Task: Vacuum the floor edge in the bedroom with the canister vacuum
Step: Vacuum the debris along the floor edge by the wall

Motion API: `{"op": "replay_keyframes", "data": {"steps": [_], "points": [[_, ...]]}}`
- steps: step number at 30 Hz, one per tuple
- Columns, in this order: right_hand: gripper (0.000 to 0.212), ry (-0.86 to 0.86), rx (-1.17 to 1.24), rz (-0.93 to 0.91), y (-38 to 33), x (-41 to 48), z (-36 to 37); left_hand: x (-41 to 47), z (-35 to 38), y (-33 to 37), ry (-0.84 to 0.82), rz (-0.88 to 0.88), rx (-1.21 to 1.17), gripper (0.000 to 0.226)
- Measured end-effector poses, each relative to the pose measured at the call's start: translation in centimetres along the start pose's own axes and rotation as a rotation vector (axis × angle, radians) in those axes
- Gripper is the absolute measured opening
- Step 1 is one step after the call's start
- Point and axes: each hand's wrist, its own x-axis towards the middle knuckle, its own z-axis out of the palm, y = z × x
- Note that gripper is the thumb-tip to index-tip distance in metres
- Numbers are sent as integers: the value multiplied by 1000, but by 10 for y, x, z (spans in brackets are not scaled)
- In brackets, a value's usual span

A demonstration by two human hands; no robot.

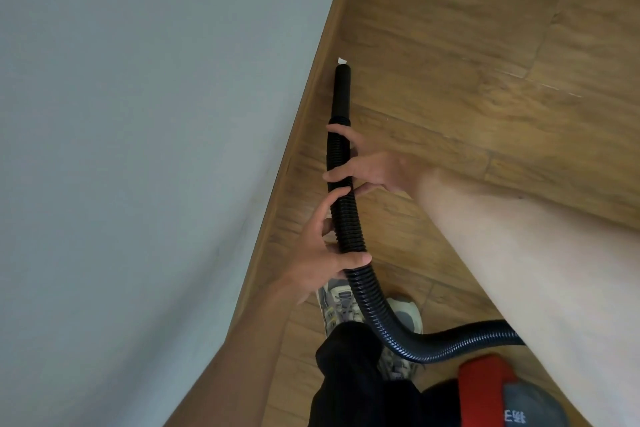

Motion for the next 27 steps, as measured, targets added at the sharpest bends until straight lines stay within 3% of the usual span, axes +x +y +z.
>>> {"op": "replay_keyframes", "data": {"steps": [14, 27], "points": [[88, -22, 75, -65, -9, 12, -11, 9, 3, 14, 19, 28, -130, 98], [92, -67, 18, -49, -26, 12, -41, 22, 19, 38, 33, 21, -97, 98]]}}
